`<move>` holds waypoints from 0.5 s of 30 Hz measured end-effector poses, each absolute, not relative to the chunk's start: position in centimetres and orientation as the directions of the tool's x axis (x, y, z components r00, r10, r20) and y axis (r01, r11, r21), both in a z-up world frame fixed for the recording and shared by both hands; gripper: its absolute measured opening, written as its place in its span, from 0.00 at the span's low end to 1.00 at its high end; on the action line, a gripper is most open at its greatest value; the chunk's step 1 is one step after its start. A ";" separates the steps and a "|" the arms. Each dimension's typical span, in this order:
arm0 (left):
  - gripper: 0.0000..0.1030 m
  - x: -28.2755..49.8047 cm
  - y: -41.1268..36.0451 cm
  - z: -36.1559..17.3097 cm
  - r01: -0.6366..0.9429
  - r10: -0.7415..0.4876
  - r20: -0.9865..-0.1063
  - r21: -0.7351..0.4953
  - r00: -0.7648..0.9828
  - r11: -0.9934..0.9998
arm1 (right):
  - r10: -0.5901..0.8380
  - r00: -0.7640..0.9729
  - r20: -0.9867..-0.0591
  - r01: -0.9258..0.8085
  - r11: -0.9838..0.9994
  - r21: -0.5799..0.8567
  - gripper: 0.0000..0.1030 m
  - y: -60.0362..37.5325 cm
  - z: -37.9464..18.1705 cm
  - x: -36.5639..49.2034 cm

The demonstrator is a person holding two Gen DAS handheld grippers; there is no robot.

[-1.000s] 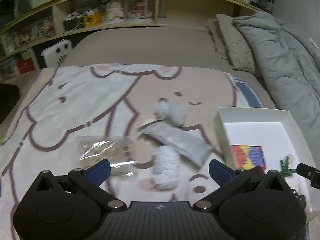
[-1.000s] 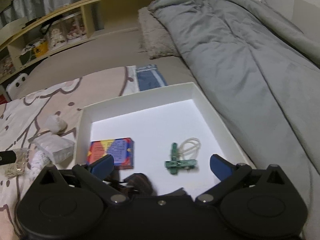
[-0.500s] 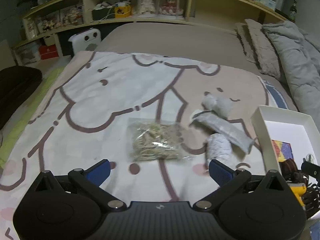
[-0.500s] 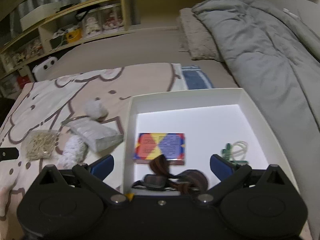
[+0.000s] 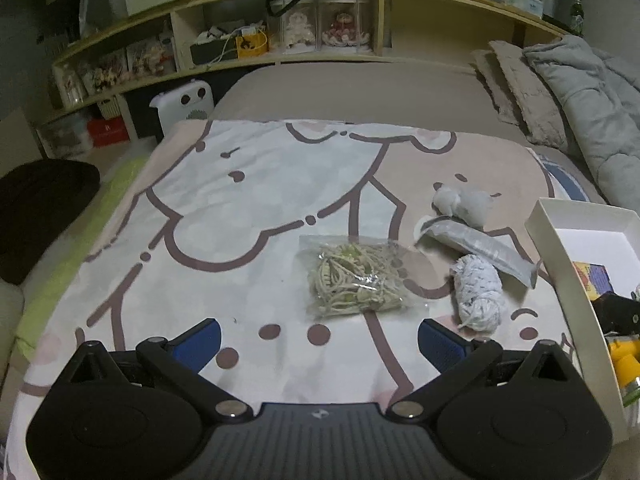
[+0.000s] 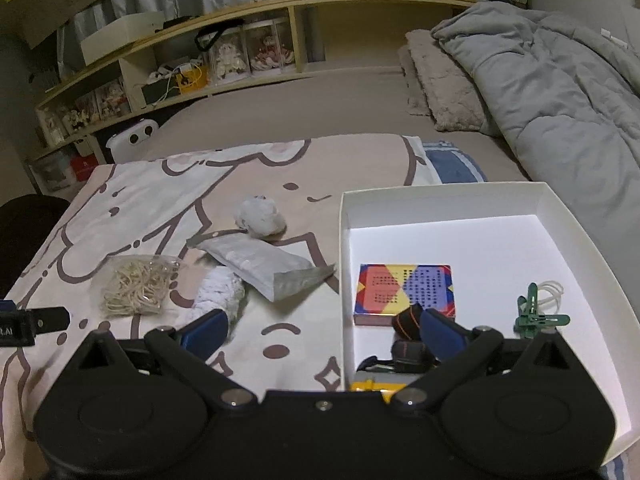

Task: Organize objects
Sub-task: 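Withdraw both tools from the tray toward the rubber band bag and rope bundle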

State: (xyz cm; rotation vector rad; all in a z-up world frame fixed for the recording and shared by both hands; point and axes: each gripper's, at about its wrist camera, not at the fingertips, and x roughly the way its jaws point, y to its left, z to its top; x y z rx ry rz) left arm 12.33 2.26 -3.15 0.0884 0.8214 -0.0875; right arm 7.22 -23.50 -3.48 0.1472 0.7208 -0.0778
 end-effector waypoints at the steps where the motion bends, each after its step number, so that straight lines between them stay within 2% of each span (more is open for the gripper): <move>1: 1.00 12.4 2.3 -3.2 0.113 -0.045 -0.732 0.044 0.679 0.993 | -0.020 0.751 -0.660 0.122 0.987 0.109 1.00 -23.4 -3.5 7.2; 10: 1.00 14.1 2.7 -4.7 0.103 -0.048 -0.737 0.030 0.674 0.994 | -0.017 0.787 -0.617 0.149 0.975 0.163 1.00 -21.7 -3.8 7.4; 15: 1.00 15.0 2.4 -6.0 0.120 -0.088 -0.729 -0.009 0.679 0.993 | 0.038 0.805 -0.592 0.096 0.976 0.193 1.00 -20.6 -4.8 8.0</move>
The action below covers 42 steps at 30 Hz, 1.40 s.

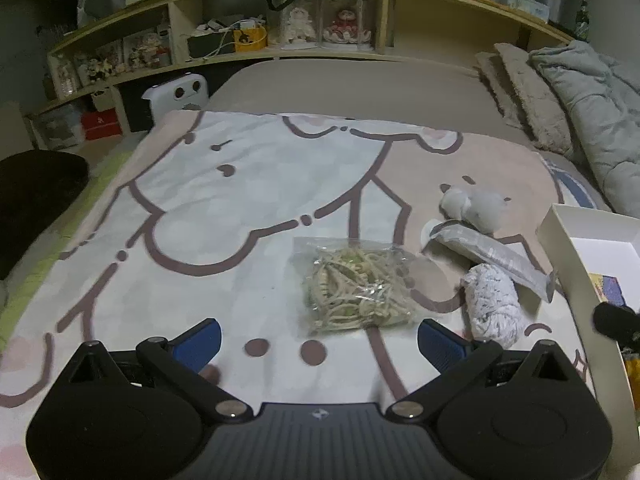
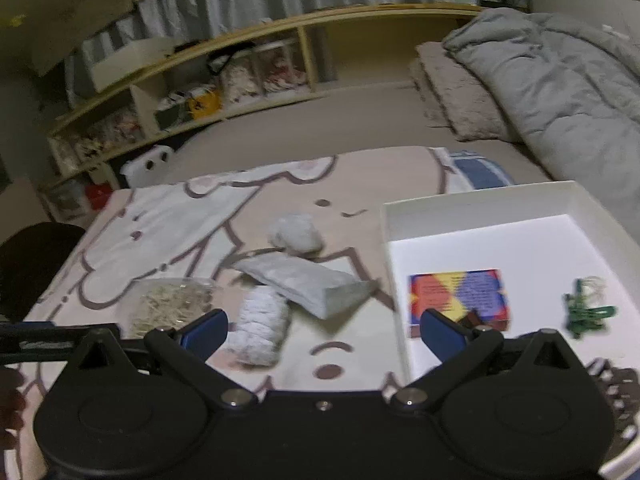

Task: Organize objects
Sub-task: 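Withdraw both tools from the tray toward the rubber band bag and rope bundle, then grasp the rubber band bag with the left tool while the right tool grasps the white rope bundle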

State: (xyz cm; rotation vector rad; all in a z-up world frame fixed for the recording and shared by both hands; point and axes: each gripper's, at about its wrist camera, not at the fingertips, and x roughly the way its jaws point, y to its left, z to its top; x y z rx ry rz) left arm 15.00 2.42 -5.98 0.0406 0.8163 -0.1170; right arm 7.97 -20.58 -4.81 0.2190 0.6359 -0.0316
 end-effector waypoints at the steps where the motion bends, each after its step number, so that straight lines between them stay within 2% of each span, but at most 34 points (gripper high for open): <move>1: 1.00 15.1 2.3 -6.3 0.131 -0.107 -0.722 -0.023 0.683 0.991 | 0.061 0.810 -0.583 0.080 0.974 0.212 1.00 -20.5 -5.1 8.1; 9: 1.00 16.0 0.8 -8.5 0.190 -0.154 -0.684 -0.024 0.713 0.982 | 0.124 0.813 -0.569 0.105 0.930 0.352 1.00 -20.0 -7.1 9.4; 17: 1.00 17.5 -0.1 -10.9 0.198 -0.129 -0.707 0.015 0.695 0.980 | 0.151 0.791 -0.593 0.124 0.909 0.397 0.98 -19.6 -8.9 11.1; 23: 1.00 18.5 -0.8 -11.3 0.188 -0.165 -0.697 -0.045 0.698 0.981 | 0.161 0.799 -0.579 0.127 0.897 0.424 0.94 -20.0 -9.5 12.2; 27: 1.00 19.1 -1.4 -11.7 0.166 -0.153 -0.694 -0.048 0.704 0.985 | 0.208 0.794 -0.572 0.102 0.881 0.462 0.85 -20.0 -9.5 12.7; 32: 1.00 19.4 -1.8 -12.1 0.171 -0.150 -0.688 -0.038 0.710 0.985 | 0.227 0.785 -0.576 0.093 0.877 0.472 0.84 -19.6 -9.5 13.2; 35: 0.99 19.3 -1.5 -12.2 0.185 -0.174 -0.673 -0.056 0.719 0.981 | 0.249 0.773 -0.584 0.108 0.856 0.506 0.77 -19.8 -9.9 13.6; 38: 0.86 19.3 -1.1 -12.2 0.184 -0.183 -0.669 -0.070 0.720 0.980 | 0.265 0.761 -0.593 0.121 0.839 0.530 0.75 -20.1 -10.5 14.0; 39: 0.76 19.3 -0.8 -12.1 0.180 -0.184 -0.668 -0.075 0.721 0.981 | 0.265 0.757 -0.598 0.125 0.839 0.530 0.73 -20.1 -10.6 14.1; 40: 0.62 19.4 -0.6 -12.0 0.170 -0.176 -0.671 -0.074 0.720 0.983 | 0.266 0.751 -0.605 0.128 0.840 0.528 0.71 -20.2 -10.8 14.2; 42: 0.51 19.6 0.0 -12.0 0.161 -0.176 -0.677 -0.086 0.715 0.983 | 0.280 0.740 -0.612 0.127 0.835 0.536 0.67 -20.2 -11.2 14.3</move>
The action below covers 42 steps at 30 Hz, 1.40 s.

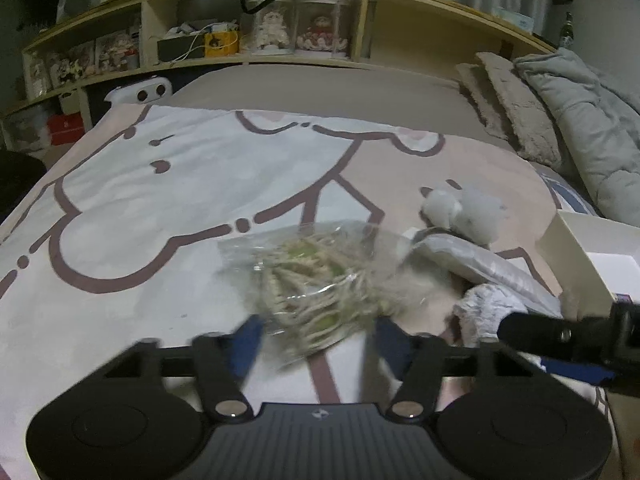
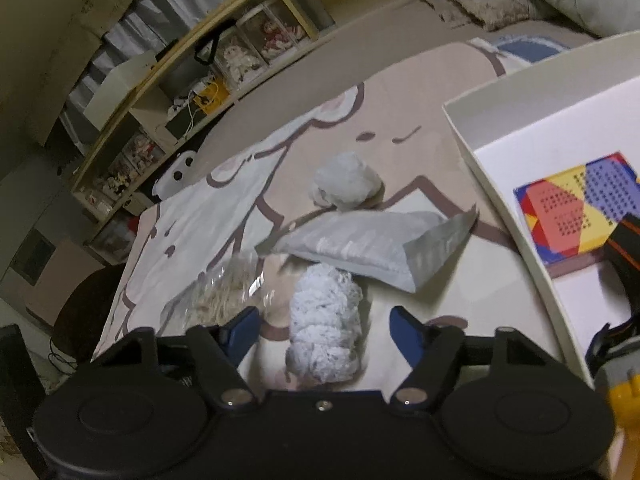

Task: Organize objects
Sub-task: 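Grasp the rubber band bag with the left tool while the right tool grasps the white rope bundle, then lift the bag and rope bundle and carry both toward the white tray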

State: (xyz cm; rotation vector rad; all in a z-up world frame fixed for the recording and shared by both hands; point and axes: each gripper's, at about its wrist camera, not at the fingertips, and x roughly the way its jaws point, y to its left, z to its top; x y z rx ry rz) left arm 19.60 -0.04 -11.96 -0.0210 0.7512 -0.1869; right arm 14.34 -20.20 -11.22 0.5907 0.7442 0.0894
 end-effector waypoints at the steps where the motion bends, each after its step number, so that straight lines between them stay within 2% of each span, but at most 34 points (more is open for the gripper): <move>1: 0.45 19.6 0.3 -11.9 0.155 -0.177 -0.679 -0.093 0.713 0.983 | 0.289 0.733 -0.615 0.128 0.830 0.543 0.66 -20.2 -11.4 14.4; 4: 0.37 19.7 1.1 -11.8 0.151 -0.202 -0.684 -0.135 0.701 0.979 | 0.294 0.725 -0.623 0.126 0.833 0.539 0.60 -20.1 -11.8 14.5; 6: 0.33 19.7 1.4 -11.6 0.148 -0.214 -0.687 -0.155 0.695 0.977 | 0.295 0.723 -0.624 0.121 0.836 0.536 0.51 -20.2 -11.8 14.5; 9: 0.20 19.3 1.5 -11.4 0.151 -0.219 -0.687 -0.159 0.693 0.976 | 0.310 0.714 -0.628 0.104 0.839 0.533 0.37 -20.2 -11.9 14.6; 12: 0.18 18.8 1.5 -11.1 0.156 -0.221 -0.690 -0.156 0.689 0.975 | 0.328 0.704 -0.629 0.072 0.849 0.523 0.32 -19.9 -11.9 14.5; 30: 0.17 10.7 2.1 -8.4 0.137 -0.258 -0.832 -0.219 0.492 0.966 | 0.331 0.623 -0.709 0.024 0.898 0.440 0.29 -19.8 -9.3 10.8; 32: 0.20 9.6 1.5 -8.4 0.147 -0.256 -0.848 -0.212 0.463 0.966 | 0.333 0.618 -0.712 0.015 0.900 0.435 0.29 -20.0 -8.9 10.1; 33: 0.27 9.0 1.2 -8.3 0.156 -0.260 -0.856 -0.212 0.447 0.965 | 0.335 0.617 -0.712 0.010 0.902 0.432 0.29 -20.1 -8.6 9.9; 34: 0.37 8.4 0.9 -8.3 0.168 -0.261 -0.863 -0.207 0.433 0.964 | 0.336 0.617 -0.712 0.006 0.903 0.430 0.29 -20.2 -8.4 9.5; 35: 0.43 7.9 0.7 -8.1 0.179 -0.252 -0.868 -0.191 0.429 0.965 | 0.337 0.617 -0.711 0.001 0.903 0.429 0.29 -20.4 -8.2 9.2; 37: 0.66 6.9 0.2 -7.5 0.202 -0.220 -0.870 -0.142 0.442 0.969 | 0.340 0.615 -0.711 -0.005 0.904 0.428 0.29 -20.6 -7.8 8.8; 39: 0.75 5.9 0.0 -6.8 0.230 -0.191 -0.860 -0.088 0.473 0.969 | 0.348 0.607 -0.714 -0.014 0.903 0.429 0.29 -20.8 -7.5 8.4; 42: 0.82 5.6 0.1 -5.7 0.274 -0.185 -0.828 -0.039 0.529 0.961 | 0.357 0.595 -0.720 -0.033 0.906 0.423 0.29 -20.8 -6.9 8.0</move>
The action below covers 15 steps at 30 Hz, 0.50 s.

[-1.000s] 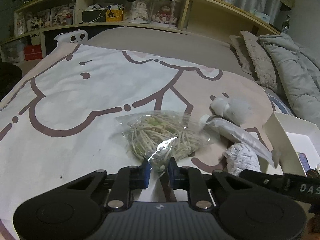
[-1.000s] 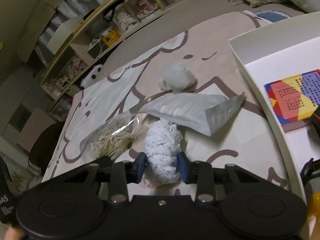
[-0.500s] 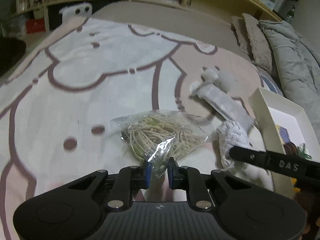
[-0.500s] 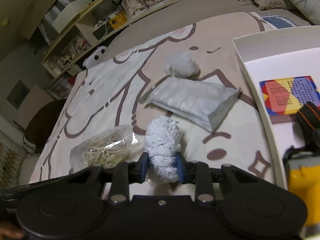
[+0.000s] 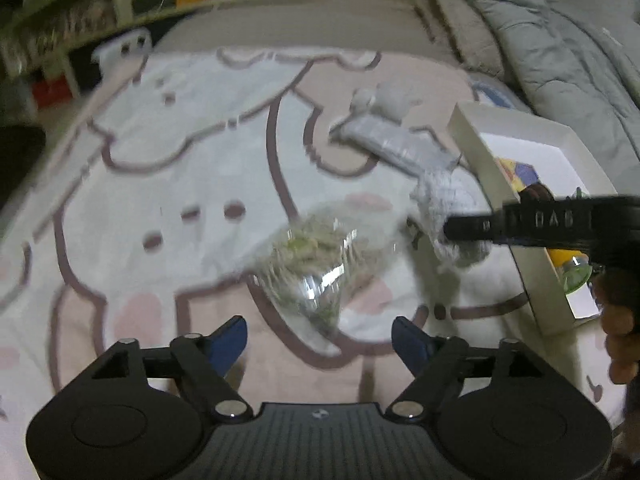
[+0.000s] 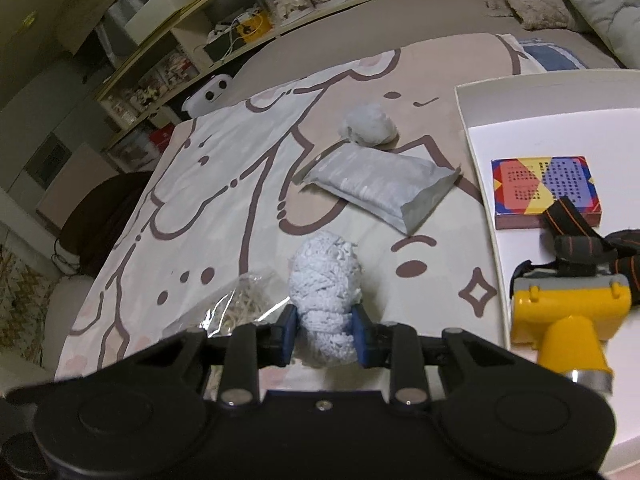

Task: Organize objects
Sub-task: 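Lift the bag and rope bundle and carry both toward the white tray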

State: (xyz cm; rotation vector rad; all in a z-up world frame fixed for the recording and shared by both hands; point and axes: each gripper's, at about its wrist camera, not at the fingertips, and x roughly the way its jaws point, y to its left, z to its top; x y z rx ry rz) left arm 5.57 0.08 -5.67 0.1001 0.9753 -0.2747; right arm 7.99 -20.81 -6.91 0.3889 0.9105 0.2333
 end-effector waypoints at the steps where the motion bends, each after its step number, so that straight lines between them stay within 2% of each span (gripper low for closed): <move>1: 0.85 5.8 0.2 -5.3 0.292 -0.199 -0.810 -0.037 0.552 0.956 | 0.357 0.591 -0.723 -0.039 0.908 0.416 0.29 -20.8 -6.7 7.8; 5: 0.88 8.5 0.3 -4.8 0.395 -0.284 -0.768 -0.044 0.574 0.918 | 0.360 0.570 -0.738 -0.050 0.912 0.407 0.29 -21.0 -5.9 6.8; 8: 0.88 10.7 -0.5 -5.4 0.472 -0.311 -0.802 -0.041 0.511 0.881 | 0.365 0.564 -0.741 -0.049 0.910 0.411 0.29 -21.4 -5.6 5.8; 13: 0.88 12.9 -1.6 -7.2 0.548 -0.278 -0.822 0.049 0.497 0.835 | 0.369 0.564 -0.738 -0.046 0.907 0.418 0.29 -22.3 -5.4 4.5; 15: 0.88 13.5 -1.6 -7.9 0.551 -0.277 -0.838 0.034 0.470 0.834 | 0.375 0.570 -0.731 -0.051 0.904 0.425 0.29 -22.5 -5.4 4.5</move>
